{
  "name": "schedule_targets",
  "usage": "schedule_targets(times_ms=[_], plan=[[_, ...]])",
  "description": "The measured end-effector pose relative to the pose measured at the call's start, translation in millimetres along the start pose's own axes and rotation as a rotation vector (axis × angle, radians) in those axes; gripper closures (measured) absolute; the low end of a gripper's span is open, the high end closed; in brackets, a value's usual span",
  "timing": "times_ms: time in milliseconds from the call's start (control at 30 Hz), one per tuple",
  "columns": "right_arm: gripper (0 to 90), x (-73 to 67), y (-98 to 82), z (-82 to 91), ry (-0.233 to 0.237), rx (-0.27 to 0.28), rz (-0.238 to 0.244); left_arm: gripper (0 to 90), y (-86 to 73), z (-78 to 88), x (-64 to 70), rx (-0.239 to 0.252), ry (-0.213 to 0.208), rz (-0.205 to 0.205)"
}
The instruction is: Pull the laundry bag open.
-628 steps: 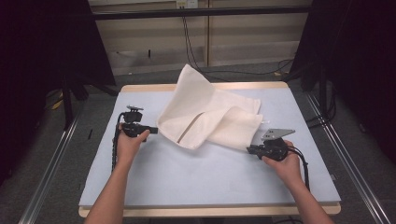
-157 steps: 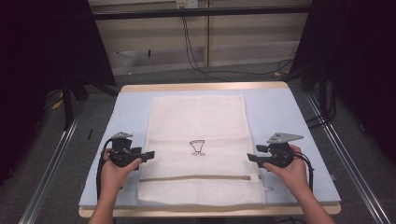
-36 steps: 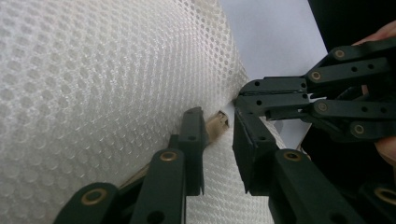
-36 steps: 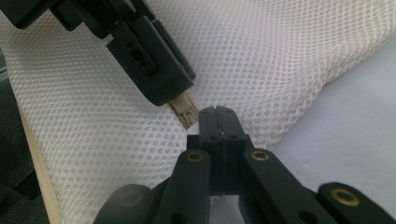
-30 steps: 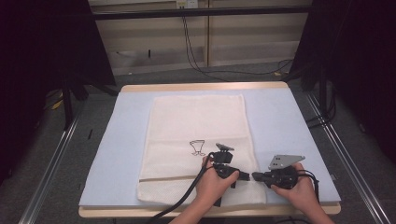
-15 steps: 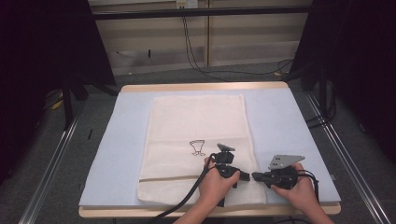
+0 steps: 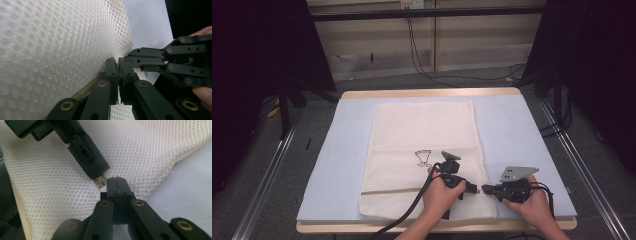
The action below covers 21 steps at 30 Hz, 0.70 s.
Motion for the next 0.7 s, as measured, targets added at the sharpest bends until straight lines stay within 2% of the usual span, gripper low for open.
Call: schedule_targets(times_ms=[167, 267, 300, 333, 567, 600, 667, 700], plan=[[90.0, -0.1, -0.1, 0.0, -0.001, 0.001, 0.006, 87.4, 0.2, 3.4, -1.2, -0.004, -0.007, -0.008], [90.0, -0.2, -0.1, 0.0, -0.001, 0.002, 0.009, 87.5, 0.4, 5.1, -2.0, -0.006, 0.009, -0.017], [90.0, -0.2, -0.1, 0.1, 0.000, 0.000, 0.009, 87.5, 0.5, 6.6, -1.9, -0.010, -0.006, -0.011], [90.0, 0.1, -0.1, 0.0, 0.000, 0.003, 0.009, 87.5, 0.8, 7.4, -2.5, -0.006, 0.006, -0.012], [90.0, 0.2, -0.4, 0.1, 0.006, 0.004, 0.003, 87.5, 0.9, 13.6, -4.4, -0.007, 0.003, -0.011], [90.0, 0.2, -0.4, 0.0, 0.005, 0.004, 0.005, 87.4, 0.9, 14.7, -4.7, -0.012, -0.009, -0.013], [90.0, 0.2, -0.4, 0.1, 0.001, 0.003, 0.006, 87.4, 1.2, 16.6, -6.7, -0.009, 0.006, -0.018], [90.0, 0.2, -0.3, 0.1, 0.000, 0.003, 0.009, 87.4, 0.9, 17.6, -6.3, -0.016, -0.004, -0.004]])
Point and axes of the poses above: each handheld gripper's, and its own axes: z roughly backward along the jaws, y roughly out of its top, x roughly to its right, the point moved 4 cm from there along -z, roughly forward along the jaws, and after that the axes turned 2 degrees about -y, right-handed, at the moved point
